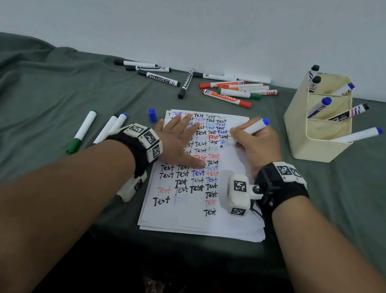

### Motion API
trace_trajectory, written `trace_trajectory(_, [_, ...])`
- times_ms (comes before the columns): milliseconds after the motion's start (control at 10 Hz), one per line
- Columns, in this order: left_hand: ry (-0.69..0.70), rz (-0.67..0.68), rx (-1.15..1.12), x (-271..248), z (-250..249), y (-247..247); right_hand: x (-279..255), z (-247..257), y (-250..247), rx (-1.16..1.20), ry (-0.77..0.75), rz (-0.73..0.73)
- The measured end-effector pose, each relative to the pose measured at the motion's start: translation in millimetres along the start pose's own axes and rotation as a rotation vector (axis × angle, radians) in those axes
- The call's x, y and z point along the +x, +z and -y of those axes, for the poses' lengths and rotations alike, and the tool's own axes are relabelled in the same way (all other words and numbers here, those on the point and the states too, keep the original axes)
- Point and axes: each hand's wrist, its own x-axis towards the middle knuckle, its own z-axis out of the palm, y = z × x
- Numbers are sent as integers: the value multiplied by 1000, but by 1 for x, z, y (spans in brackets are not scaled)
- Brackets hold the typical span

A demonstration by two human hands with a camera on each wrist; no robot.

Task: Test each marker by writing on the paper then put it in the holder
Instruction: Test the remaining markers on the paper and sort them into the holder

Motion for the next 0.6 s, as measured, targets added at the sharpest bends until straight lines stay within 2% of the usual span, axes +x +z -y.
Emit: trace_trajectory(600, [2,-14,-1,2,1,1,3,-3,0,-26,5,-59])
